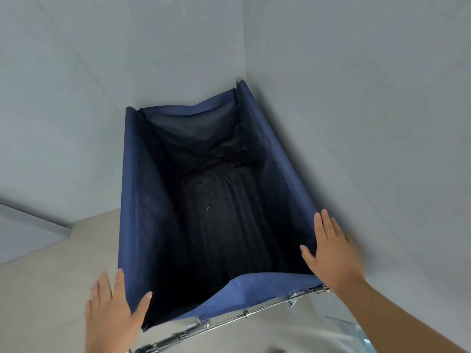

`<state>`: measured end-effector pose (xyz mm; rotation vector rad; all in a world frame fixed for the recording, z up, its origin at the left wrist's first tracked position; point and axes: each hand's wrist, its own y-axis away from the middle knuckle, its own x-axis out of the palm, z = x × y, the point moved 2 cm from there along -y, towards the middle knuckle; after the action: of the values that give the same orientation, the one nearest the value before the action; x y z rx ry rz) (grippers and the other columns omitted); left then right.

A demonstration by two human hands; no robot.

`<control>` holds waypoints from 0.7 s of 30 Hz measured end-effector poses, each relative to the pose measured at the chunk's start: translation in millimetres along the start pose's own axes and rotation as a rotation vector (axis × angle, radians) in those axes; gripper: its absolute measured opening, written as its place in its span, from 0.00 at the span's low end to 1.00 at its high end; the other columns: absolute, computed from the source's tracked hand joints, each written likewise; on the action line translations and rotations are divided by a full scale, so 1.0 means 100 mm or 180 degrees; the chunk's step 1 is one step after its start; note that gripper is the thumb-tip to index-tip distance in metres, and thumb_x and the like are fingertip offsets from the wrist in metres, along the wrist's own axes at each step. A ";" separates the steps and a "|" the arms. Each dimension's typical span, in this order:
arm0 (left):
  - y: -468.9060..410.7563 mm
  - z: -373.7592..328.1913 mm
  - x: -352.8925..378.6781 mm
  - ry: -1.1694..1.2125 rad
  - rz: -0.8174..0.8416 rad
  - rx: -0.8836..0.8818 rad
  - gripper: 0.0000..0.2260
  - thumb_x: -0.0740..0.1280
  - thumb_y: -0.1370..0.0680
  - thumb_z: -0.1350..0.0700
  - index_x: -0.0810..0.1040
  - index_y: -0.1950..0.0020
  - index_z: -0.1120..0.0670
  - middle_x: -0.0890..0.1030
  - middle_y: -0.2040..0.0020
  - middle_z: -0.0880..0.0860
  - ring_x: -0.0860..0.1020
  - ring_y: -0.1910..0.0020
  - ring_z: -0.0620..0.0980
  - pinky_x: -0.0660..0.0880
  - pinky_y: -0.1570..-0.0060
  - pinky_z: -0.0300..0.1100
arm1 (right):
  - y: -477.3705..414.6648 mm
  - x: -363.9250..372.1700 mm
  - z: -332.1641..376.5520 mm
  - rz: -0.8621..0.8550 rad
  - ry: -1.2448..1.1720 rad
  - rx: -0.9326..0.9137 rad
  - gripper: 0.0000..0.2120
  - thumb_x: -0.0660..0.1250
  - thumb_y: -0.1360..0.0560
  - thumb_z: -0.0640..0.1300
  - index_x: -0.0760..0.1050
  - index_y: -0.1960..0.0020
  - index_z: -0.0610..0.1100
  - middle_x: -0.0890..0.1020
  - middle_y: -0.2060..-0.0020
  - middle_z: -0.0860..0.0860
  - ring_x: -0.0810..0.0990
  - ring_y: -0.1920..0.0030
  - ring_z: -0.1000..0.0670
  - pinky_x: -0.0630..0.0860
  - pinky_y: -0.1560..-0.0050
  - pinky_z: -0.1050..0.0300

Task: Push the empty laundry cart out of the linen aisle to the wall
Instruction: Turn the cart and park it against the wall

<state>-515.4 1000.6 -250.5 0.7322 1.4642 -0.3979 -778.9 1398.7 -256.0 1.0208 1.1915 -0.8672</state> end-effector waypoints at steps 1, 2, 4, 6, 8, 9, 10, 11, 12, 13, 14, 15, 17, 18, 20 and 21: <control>0.05 0.03 0.06 0.0024 -0.0032 0.0027 0.43 0.75 0.31 0.42 0.63 0.23 0.58 0.64 0.25 0.68 0.62 0.26 0.70 0.66 0.34 0.67 | -0.02 -0.01 -0.01 -0.0017 -0.0016 -0.0007 0.43 0.57 0.23 0.64 0.44 0.19 0.43 0.53 0.18 0.45 0.59 0.20 0.45 0.66 0.27 0.46; 0.10 0.04 0.10 0.0039 -0.0065 0.0046 0.42 0.73 0.30 0.40 0.61 0.22 0.57 0.62 0.24 0.68 0.60 0.25 0.68 0.66 0.33 0.65 | -0.04 -0.02 -0.02 -0.0035 -0.0029 -0.0015 0.43 0.58 0.23 0.63 0.45 0.19 0.43 0.53 0.18 0.45 0.59 0.21 0.44 0.67 0.28 0.46; 0.14 0.01 0.12 0.0114 -0.0169 0.0127 0.42 0.67 0.28 0.37 0.57 0.22 0.56 0.60 0.23 0.66 0.59 0.24 0.66 0.66 0.32 0.63 | -0.07 -0.03 -0.04 -0.0083 -0.0002 -0.0023 0.43 0.58 0.23 0.63 0.46 0.19 0.43 0.54 0.19 0.45 0.61 0.21 0.44 0.68 0.29 0.45; 0.13 -0.05 0.12 0.0192 -0.0288 0.0304 0.41 0.66 0.28 0.37 0.57 0.22 0.57 0.60 0.24 0.66 0.59 0.25 0.65 0.68 0.33 0.63 | -0.09 -0.03 -0.05 -0.0119 0.0039 -0.0018 0.42 0.59 0.23 0.63 0.47 0.19 0.43 0.55 0.19 0.45 0.61 0.21 0.43 0.68 0.29 0.45; 0.12 -0.12 0.12 0.0253 -0.0406 0.0517 0.41 0.69 0.28 0.41 0.58 0.24 0.59 0.62 0.27 0.67 0.62 0.27 0.67 0.71 0.37 0.64 | -0.10 -0.04 -0.07 -0.0123 0.0007 -0.0029 0.42 0.60 0.23 0.62 0.47 0.19 0.43 0.54 0.19 0.44 0.61 0.21 0.43 0.67 0.29 0.45; 0.13 -0.14 0.12 0.0286 -0.0465 0.0594 0.41 0.71 0.28 0.42 0.58 0.24 0.60 0.63 0.27 0.67 0.62 0.27 0.67 0.71 0.37 0.65 | -0.10 -0.04 -0.08 -0.0131 -0.0022 -0.0036 0.42 0.61 0.23 0.61 0.48 0.19 0.43 0.54 0.19 0.44 0.60 0.21 0.43 0.66 0.28 0.45; 0.14 -0.16 0.12 0.0323 -0.0528 0.0640 0.41 0.72 0.28 0.43 0.58 0.24 0.60 0.62 0.27 0.67 0.62 0.27 0.67 0.71 0.37 0.65 | -0.11 -0.04 -0.09 -0.0143 -0.0046 -0.0045 0.42 0.61 0.23 0.61 0.48 0.19 0.43 0.54 0.18 0.45 0.60 0.21 0.43 0.66 0.28 0.45; 0.14 -0.16 0.12 0.0358 -0.0578 0.0664 0.41 0.73 0.28 0.44 0.58 0.24 0.60 0.62 0.27 0.67 0.61 0.27 0.67 0.70 0.36 0.65 | -0.11 -0.04 -0.09 -0.0152 -0.0068 -0.0051 0.42 0.62 0.23 0.61 0.48 0.19 0.43 0.53 0.18 0.45 0.59 0.21 0.43 0.66 0.28 0.44; 0.14 -0.16 0.13 0.0389 -0.0605 0.0675 0.41 0.73 0.28 0.45 0.58 0.24 0.60 0.62 0.26 0.67 0.60 0.26 0.67 0.68 0.35 0.64 | -0.11 -0.04 -0.10 -0.0158 -0.0092 -0.0056 0.42 0.62 0.23 0.61 0.48 0.19 0.43 0.53 0.18 0.45 0.59 0.22 0.42 0.66 0.29 0.44; 0.14 -0.15 0.14 0.0412 -0.0610 0.0679 0.41 0.74 0.28 0.45 0.57 0.24 0.60 0.61 0.25 0.68 0.59 0.25 0.67 0.66 0.33 0.64 | -0.11 -0.04 -0.10 -0.0169 -0.0116 -0.0060 0.42 0.62 0.23 0.61 0.48 0.19 0.43 0.52 0.18 0.45 0.60 0.22 0.42 0.67 0.29 0.44; 0.13 -0.15 0.15 0.0424 -0.0602 0.0683 0.41 0.73 0.28 0.45 0.57 0.23 0.60 0.60 0.25 0.68 0.58 0.25 0.67 0.65 0.31 0.64 | -0.11 -0.03 -0.10 -0.0184 -0.0137 -0.0058 0.42 0.62 0.23 0.61 0.48 0.19 0.44 0.52 0.18 0.46 0.60 0.22 0.42 0.67 0.29 0.44; 0.13 -0.14 0.16 0.0424 -0.0590 0.0688 0.41 0.73 0.27 0.45 0.56 0.23 0.60 0.59 0.24 0.68 0.57 0.24 0.67 0.64 0.30 0.64 | -0.11 -0.03 -0.10 -0.0193 -0.0154 -0.0049 0.42 0.62 0.23 0.61 0.47 0.19 0.44 0.52 0.18 0.46 0.60 0.22 0.43 0.67 0.30 0.44; 0.13 -0.13 0.18 0.0413 -0.0590 0.0708 0.41 0.72 0.27 0.44 0.55 0.23 0.59 0.58 0.23 0.67 0.56 0.24 0.67 0.62 0.29 0.63 | -0.11 -0.02 -0.10 -0.0183 -0.0172 -0.0037 0.42 0.62 0.23 0.61 0.46 0.19 0.45 0.51 0.18 0.47 0.60 0.22 0.43 0.68 0.31 0.45; 0.13 -0.12 0.19 0.0417 -0.0606 0.0728 0.41 0.72 0.27 0.44 0.55 0.22 0.58 0.58 0.23 0.67 0.56 0.24 0.67 0.62 0.29 0.64 | -0.10 -0.02 -0.11 -0.0179 -0.0173 -0.0040 0.43 0.62 0.23 0.61 0.46 0.19 0.45 0.51 0.18 0.48 0.61 0.23 0.42 0.69 0.32 0.45; 0.13 -0.12 0.20 0.0438 -0.0649 0.0774 0.41 0.73 0.27 0.45 0.55 0.23 0.58 0.57 0.23 0.67 0.56 0.23 0.67 0.62 0.29 0.64 | -0.11 -0.01 -0.12 -0.0171 -0.0165 -0.0052 0.43 0.62 0.23 0.62 0.46 0.19 0.45 0.50 0.18 0.48 0.63 0.24 0.41 0.71 0.33 0.44; 0.13 -0.13 0.20 0.0437 -0.0658 0.0802 0.41 0.73 0.27 0.45 0.55 0.23 0.58 0.57 0.23 0.67 0.56 0.23 0.67 0.62 0.29 0.64 | -0.11 -0.01 -0.12 -0.0163 -0.0163 -0.0045 0.43 0.62 0.23 0.62 0.45 0.19 0.45 0.50 0.18 0.49 0.65 0.25 0.41 0.72 0.35 0.44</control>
<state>-514.5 1021.9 -266.8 0.8232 1.6440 -0.7120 -793.3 1406.6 -257.8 0.9548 1.1833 -0.9188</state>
